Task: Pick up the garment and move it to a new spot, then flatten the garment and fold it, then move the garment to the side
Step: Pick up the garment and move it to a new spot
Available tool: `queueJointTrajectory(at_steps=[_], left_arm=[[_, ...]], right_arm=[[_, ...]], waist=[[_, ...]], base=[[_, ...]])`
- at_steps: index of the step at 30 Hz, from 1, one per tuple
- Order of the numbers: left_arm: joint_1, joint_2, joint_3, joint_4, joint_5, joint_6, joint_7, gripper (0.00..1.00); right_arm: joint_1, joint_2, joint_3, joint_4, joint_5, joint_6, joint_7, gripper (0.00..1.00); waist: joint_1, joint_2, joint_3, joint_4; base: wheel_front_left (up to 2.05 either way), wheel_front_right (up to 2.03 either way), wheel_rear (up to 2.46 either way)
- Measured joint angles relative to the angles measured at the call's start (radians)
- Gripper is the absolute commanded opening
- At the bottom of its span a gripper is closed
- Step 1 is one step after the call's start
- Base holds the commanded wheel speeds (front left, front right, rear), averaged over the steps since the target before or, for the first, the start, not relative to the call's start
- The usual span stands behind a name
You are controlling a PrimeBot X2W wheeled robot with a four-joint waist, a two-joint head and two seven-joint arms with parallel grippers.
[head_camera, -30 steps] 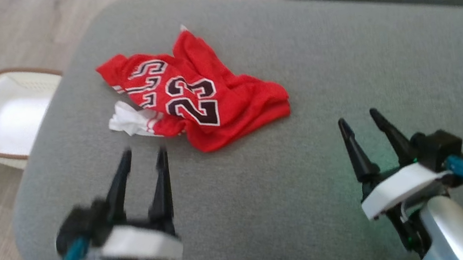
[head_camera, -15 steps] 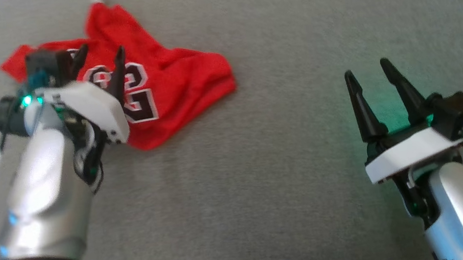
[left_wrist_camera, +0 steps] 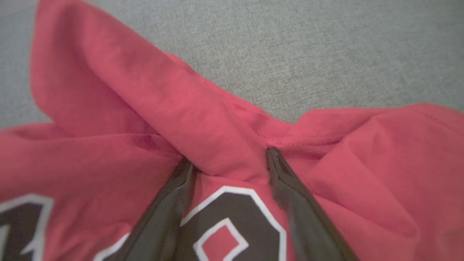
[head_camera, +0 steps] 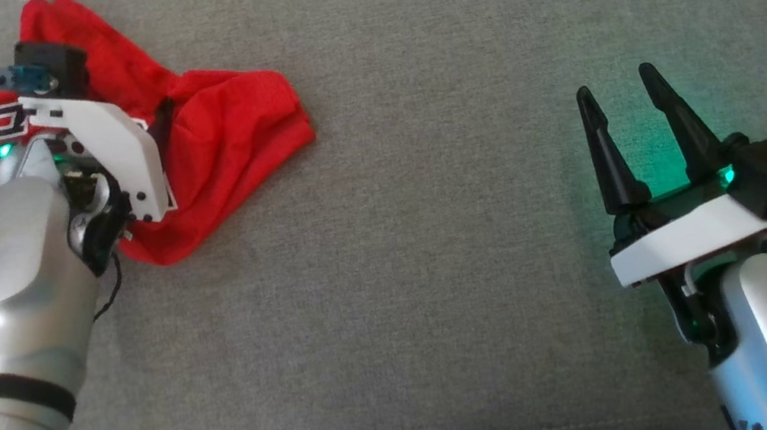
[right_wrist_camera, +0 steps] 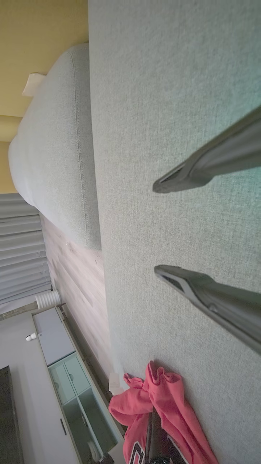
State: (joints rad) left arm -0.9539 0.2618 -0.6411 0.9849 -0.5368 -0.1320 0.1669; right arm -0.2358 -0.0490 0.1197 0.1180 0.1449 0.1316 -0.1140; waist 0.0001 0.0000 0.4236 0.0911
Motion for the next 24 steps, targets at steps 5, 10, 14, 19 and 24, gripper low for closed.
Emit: queueJointTrajectory(at_steps=[5, 10, 14, 19, 24], left_arm=[[-0.003, 0.015, -0.08, -0.006, -0.06, 0.0, -0.029, 0.0], [0.024, 0.025, -0.132, -0.007, -0.073, 0.001, -0.159, 0.0], [0.047, 0.021, -0.176, -0.03, -0.072, 0.0, -0.326, 0.0], [0.047, 0.012, -0.21, -0.107, -0.044, 0.0, -0.412, 0.0], [0.05, -0.011, -0.181, -0.266, 0.006, 0.009, -0.416, 0.0]], right_arm=[[0.0, 0.0, 0.0, -0.002, 0.0, 0.0, 0.0, 1.0], [0.0, 0.0, 0.002, 0.013, 0.005, 0.0, -0.004, 1.0], [0.001, 0.0, 0.002, 0.032, 0.021, 0.0, -0.021, 1.0], [0.012, 0.0, 0.0, 0.056, 0.035, 0.0, -0.036, 1.0], [0.046, 0.0, -0.001, 0.074, 0.054, 0.0, -0.046, 1.0]], waist=[[0.0, 0.0, -0.012, -0.008], [0.0, 0.0, -0.044, -0.017], [0.0, 0.0, -0.09, -0.028], [0.0, 0.0, -0.149, -0.049], [-0.0001, 0.0, -0.188, -0.085]], base=[[0.0, 0.0, 0.0], [0.0, 0.0, 0.0], [0.0, 0.0, 0.0], [0.0, 0.0, 0.0], [0.0, 0.0, 0.0]])
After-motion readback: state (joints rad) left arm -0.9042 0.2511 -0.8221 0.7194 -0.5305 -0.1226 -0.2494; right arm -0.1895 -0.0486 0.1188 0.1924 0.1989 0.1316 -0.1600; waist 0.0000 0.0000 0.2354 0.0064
